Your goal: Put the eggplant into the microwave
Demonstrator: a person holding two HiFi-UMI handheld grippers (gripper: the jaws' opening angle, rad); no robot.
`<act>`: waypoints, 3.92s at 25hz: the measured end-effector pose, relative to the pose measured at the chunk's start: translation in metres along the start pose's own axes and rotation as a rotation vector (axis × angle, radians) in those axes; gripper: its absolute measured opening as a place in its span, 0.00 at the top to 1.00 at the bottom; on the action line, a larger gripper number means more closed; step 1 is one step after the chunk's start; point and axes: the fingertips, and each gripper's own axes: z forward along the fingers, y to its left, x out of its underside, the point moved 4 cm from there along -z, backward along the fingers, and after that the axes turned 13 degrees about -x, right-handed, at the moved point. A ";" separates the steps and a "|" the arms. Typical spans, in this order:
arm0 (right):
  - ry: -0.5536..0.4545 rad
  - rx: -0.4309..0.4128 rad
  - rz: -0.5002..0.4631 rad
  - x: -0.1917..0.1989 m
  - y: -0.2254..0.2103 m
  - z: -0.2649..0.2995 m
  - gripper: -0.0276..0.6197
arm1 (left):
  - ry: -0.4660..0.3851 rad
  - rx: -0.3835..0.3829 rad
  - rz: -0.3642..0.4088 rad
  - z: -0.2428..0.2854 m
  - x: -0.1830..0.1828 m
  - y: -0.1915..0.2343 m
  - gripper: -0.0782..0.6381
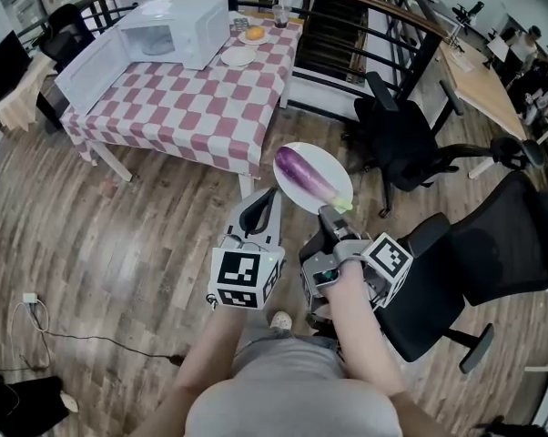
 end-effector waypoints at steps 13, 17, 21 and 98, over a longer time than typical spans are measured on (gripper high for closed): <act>0.004 0.007 0.037 0.045 -0.004 0.055 0.90 | 0.006 -0.007 0.003 0.020 -0.009 0.071 0.89; 0.010 0.010 0.063 0.066 -0.006 0.077 0.90 | 0.010 -0.015 -0.005 0.030 -0.015 0.102 0.89; 0.011 0.011 0.062 0.086 -0.009 0.101 0.90 | 0.006 -0.022 -0.001 0.037 -0.019 0.132 0.89; 0.225 0.024 0.081 0.311 -0.035 0.517 0.90 | 0.001 -0.218 -0.024 0.225 -0.062 0.547 0.89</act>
